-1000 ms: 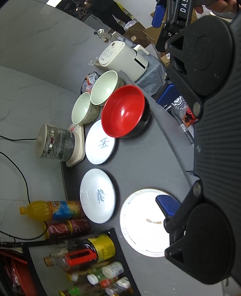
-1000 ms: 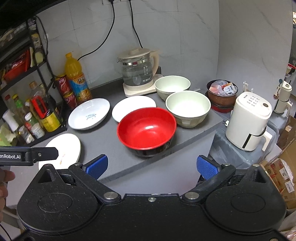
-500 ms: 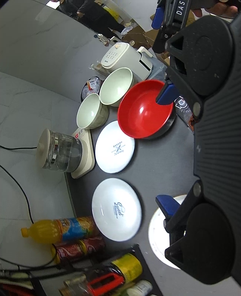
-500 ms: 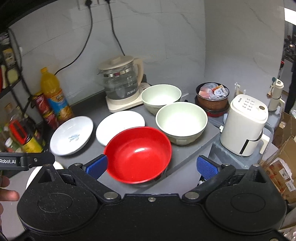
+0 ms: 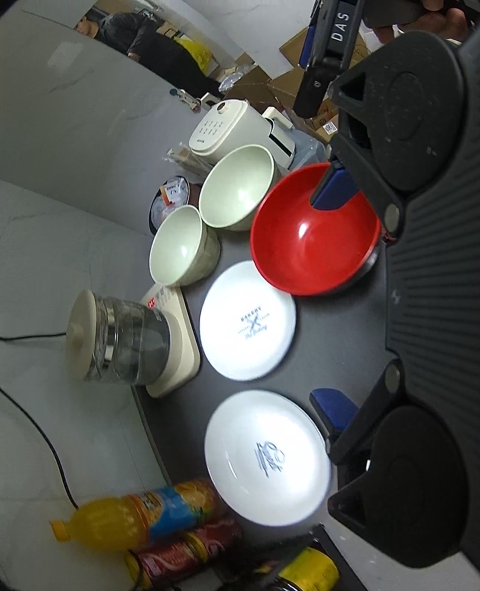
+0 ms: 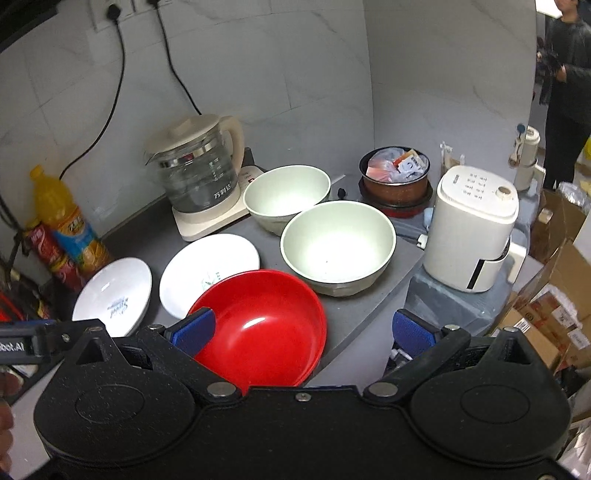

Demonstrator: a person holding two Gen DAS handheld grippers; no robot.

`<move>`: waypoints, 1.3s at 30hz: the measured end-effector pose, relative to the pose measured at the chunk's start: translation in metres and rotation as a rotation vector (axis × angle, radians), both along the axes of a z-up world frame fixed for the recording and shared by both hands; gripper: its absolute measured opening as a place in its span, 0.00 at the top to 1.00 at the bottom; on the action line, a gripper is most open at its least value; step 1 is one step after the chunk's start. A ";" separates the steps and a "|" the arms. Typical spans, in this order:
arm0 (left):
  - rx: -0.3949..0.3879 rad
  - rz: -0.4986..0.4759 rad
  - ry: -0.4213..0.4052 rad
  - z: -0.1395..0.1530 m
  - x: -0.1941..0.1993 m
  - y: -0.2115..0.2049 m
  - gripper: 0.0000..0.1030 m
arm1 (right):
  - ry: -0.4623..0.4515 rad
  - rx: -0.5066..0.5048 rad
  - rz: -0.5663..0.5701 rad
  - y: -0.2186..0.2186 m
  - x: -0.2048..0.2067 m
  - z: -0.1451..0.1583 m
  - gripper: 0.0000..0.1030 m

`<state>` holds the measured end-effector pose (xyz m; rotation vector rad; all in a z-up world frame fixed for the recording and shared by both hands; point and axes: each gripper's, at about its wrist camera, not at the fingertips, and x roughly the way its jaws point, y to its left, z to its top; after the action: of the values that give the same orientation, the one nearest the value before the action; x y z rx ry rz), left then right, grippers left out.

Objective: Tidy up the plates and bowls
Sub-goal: 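Lower both tools onto the rim of the large pale green bowl and close, then lift the pale green bowl with both tools and carry it over the red bowl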

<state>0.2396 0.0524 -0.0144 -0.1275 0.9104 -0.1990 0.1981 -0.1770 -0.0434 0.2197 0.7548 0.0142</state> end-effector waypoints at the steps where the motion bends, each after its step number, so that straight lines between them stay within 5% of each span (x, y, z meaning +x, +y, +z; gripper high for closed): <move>1: -0.002 -0.003 0.003 -0.001 0.004 -0.002 0.01 | 0.007 -0.002 -0.006 -0.002 0.003 -0.001 0.00; 9: -0.004 -0.001 0.007 -0.010 0.037 -0.027 0.03 | 0.010 0.025 0.008 -0.027 0.032 -0.015 0.04; 13: 0.002 0.004 0.040 -0.016 0.060 -0.044 0.15 | 0.042 0.045 0.019 -0.042 0.053 -0.025 0.18; 18: 0.001 0.019 0.052 -0.021 0.086 -0.065 0.18 | 0.042 0.049 0.034 -0.059 0.079 -0.033 0.26; 39: 0.034 0.054 0.193 -0.088 0.192 -0.148 0.46 | 0.210 0.099 0.153 -0.108 0.178 -0.099 0.46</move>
<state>0.4312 -0.0952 -0.1023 -0.1418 1.1007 -0.1223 0.3759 -0.2851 -0.1427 0.2596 0.9797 0.1761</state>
